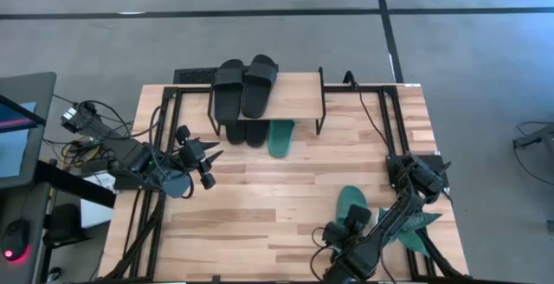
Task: Pick and place slides into the shelf
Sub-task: Put the green slipper under the shelf
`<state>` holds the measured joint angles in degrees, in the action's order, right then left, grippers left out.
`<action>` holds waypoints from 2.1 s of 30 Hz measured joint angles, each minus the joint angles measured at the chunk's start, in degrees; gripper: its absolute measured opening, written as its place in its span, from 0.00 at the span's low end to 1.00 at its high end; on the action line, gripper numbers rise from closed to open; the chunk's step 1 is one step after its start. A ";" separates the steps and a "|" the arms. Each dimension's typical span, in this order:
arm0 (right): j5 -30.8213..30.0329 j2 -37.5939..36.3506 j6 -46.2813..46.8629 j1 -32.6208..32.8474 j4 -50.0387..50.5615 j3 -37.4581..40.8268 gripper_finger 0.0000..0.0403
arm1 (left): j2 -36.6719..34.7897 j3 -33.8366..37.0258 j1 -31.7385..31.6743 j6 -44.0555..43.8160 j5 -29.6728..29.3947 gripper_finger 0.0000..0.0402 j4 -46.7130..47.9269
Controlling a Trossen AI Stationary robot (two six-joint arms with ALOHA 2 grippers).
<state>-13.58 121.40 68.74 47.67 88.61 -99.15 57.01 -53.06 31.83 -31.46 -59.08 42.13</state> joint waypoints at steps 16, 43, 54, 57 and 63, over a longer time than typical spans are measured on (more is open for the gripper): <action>-0.43 0.09 -4.89 -3.20 -0.31 4.79 0.36 | 0.00 0.00 0.00 0.43 -0.22 0.27 0.00; 0.00 0.04 -4.04 -3.20 -2.01 9.25 0.03 | 0.00 0.00 0.00 -0.20 -0.13 0.27 -0.02; -5.39 -3.71 1.38 -3.05 -2.51 9.27 0.01 | 0.00 0.00 0.00 -0.97 0.19 0.27 -0.02; -7.83 -5.34 1.78 -3.05 -2.59 9.25 0.01 | 0.00 0.00 0.00 -0.97 0.19 0.27 -0.02; -9.35 -7.59 1.28 -3.61 -2.30 9.25 0.01 | 0.00 0.00 0.00 -0.95 0.13 0.27 -0.02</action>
<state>-22.94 113.81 70.02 44.06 86.30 -89.91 57.01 -53.06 31.83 -32.40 -58.96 42.11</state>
